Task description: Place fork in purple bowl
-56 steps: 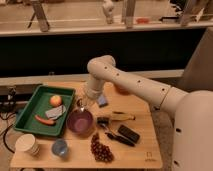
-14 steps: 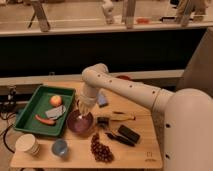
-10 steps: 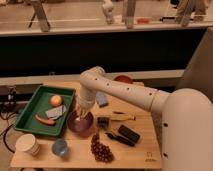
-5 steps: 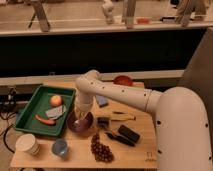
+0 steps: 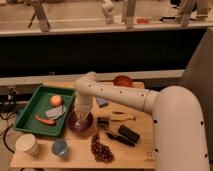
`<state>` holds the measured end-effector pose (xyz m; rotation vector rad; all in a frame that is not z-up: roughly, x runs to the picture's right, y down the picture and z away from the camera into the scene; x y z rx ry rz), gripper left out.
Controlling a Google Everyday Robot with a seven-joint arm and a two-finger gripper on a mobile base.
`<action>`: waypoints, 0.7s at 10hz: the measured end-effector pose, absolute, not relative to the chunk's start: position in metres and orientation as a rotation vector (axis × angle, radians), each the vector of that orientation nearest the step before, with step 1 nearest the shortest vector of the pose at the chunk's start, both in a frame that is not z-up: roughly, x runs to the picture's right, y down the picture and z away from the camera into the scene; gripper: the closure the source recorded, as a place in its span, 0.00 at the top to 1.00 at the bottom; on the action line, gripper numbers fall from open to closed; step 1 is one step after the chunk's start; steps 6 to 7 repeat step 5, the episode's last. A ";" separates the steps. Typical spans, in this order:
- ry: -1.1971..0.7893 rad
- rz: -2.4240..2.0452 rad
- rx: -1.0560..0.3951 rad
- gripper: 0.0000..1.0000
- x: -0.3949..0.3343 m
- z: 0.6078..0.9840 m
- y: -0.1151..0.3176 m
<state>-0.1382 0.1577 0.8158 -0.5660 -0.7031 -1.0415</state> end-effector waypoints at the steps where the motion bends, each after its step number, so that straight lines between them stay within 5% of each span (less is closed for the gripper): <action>1: -0.705 -1.041 -0.566 0.80 -0.137 0.816 0.157; 7: -0.779 -0.947 -0.509 0.80 -0.127 0.800 0.132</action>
